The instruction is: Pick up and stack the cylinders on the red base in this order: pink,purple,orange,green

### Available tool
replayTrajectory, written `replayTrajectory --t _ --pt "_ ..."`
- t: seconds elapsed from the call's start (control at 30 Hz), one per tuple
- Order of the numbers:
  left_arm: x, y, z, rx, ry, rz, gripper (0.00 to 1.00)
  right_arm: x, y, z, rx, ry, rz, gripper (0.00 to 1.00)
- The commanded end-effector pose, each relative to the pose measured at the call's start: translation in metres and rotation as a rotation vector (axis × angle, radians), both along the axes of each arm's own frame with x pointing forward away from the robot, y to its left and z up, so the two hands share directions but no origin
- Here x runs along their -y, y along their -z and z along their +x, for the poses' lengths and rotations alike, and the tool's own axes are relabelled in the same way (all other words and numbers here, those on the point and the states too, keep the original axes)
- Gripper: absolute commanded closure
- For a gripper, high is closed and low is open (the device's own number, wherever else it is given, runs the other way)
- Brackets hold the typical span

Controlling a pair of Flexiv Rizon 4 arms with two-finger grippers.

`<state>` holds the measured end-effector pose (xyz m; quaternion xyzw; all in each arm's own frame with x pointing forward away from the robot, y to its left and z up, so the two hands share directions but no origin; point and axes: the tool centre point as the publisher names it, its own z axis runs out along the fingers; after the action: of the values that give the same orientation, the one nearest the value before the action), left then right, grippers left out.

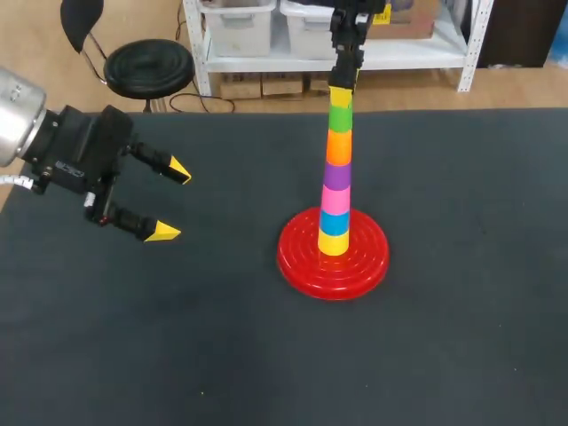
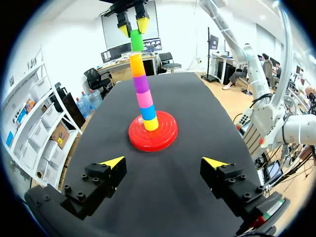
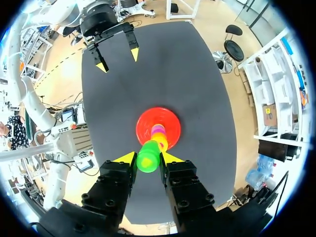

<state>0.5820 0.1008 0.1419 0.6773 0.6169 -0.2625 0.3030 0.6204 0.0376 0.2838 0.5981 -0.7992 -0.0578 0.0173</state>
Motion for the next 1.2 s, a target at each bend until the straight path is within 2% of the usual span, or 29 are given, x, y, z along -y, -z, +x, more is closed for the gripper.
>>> replayTrajectory --t 0.03,0.8,1.2 --pt "-0.001 0.001 0.000 0.002 0.001 -0.003 0.00 0.000 0.002 0.002 -0.007 -0.002 -0.005 1.00" --pt "-0.001 0.001 0.000 0.002 0.001 -0.003 0.00 0.002 0.014 0.007 -0.039 0.003 -0.009 1.00" --pt "-0.001 0.001 0.000 0.002 0.001 -0.003 0.00 0.003 0.011 0.007 -0.041 0.004 -0.004 1.00"
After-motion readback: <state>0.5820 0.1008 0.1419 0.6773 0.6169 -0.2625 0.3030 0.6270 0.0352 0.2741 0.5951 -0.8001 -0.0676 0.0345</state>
